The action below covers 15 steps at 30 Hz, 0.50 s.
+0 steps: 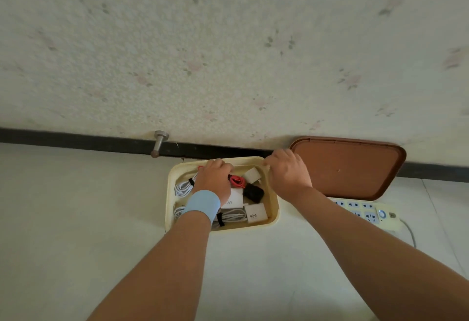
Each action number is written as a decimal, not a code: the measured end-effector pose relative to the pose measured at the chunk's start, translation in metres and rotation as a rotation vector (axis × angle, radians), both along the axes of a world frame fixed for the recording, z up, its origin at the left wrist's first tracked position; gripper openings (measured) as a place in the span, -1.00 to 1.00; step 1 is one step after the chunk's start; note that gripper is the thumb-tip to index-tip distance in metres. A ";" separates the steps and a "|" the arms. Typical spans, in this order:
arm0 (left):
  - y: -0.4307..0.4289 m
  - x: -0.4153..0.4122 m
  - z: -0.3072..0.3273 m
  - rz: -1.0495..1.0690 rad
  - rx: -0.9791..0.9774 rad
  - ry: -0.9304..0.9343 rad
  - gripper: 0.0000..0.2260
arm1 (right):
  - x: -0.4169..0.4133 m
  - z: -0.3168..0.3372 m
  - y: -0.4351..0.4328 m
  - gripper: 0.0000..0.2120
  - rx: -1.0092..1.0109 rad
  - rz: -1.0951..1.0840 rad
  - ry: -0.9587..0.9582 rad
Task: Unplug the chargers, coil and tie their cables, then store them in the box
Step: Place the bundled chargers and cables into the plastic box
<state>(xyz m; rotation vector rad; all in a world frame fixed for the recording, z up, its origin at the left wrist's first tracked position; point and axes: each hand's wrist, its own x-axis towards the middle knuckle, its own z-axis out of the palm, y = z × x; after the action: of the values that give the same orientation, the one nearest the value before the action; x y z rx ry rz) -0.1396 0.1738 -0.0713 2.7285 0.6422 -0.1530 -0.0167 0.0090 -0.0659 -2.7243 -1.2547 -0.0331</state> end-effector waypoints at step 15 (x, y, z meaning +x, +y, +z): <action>-0.115 0.089 0.069 -0.160 -0.185 -0.029 -0.39 | 0.048 0.056 -0.085 -0.28 -0.113 -0.150 -0.034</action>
<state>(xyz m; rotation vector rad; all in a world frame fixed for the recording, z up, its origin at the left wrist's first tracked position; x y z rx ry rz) -0.0510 0.0588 -0.0024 2.5960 0.3813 -0.2002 0.0312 -0.0761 -0.0097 -2.9219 -1.0895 -0.0251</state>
